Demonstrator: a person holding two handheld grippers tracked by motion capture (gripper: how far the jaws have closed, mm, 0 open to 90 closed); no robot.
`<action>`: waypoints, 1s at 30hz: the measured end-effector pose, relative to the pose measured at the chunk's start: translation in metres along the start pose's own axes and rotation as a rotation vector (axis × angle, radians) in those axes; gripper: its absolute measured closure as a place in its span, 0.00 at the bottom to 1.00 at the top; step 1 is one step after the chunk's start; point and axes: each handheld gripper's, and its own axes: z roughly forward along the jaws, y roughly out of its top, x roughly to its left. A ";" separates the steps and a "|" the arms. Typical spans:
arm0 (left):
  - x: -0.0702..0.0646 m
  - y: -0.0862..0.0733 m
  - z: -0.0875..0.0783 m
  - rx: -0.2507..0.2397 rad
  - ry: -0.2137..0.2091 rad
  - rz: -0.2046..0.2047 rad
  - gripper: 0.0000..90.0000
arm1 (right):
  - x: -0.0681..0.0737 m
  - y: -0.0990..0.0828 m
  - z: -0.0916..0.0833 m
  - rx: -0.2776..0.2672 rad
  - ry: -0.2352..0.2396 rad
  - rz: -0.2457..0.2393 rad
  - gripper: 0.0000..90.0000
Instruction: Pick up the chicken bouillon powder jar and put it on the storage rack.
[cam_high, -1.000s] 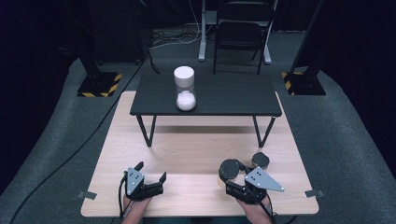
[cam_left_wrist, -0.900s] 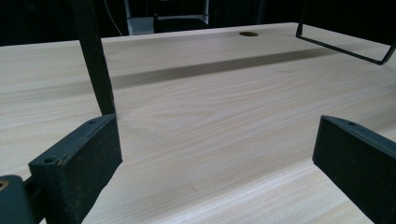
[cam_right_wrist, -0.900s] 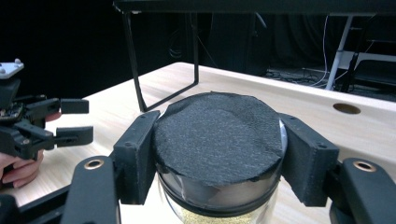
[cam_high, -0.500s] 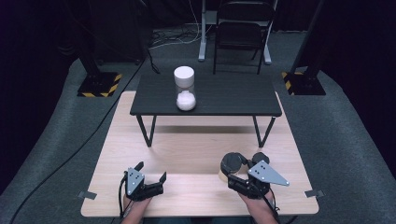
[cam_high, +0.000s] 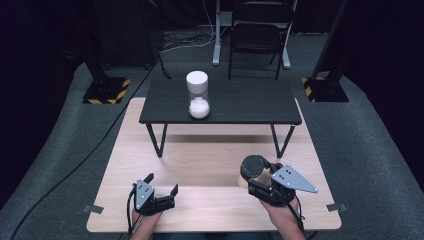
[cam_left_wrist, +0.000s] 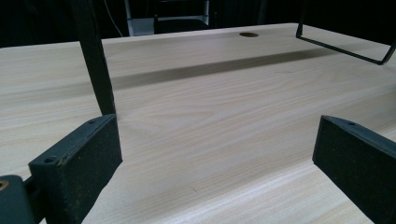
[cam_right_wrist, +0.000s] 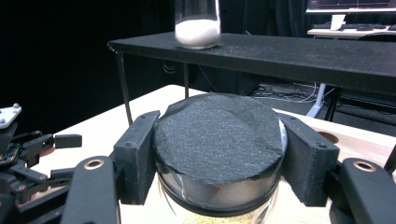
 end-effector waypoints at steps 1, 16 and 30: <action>0.000 0.000 0.000 0.000 0.000 0.000 0.01 | -0.001 0.002 0.000 -0.003 -0.001 0.000 0.38; 0.000 0.000 0.000 -0.004 -0.002 -0.003 0.01 | -0.011 0.027 0.003 -0.018 -0.013 0.014 0.38; -0.001 0.000 0.000 -0.006 0.003 0.006 0.01 | -0.011 0.052 0.007 -0.027 -0.021 -0.012 0.38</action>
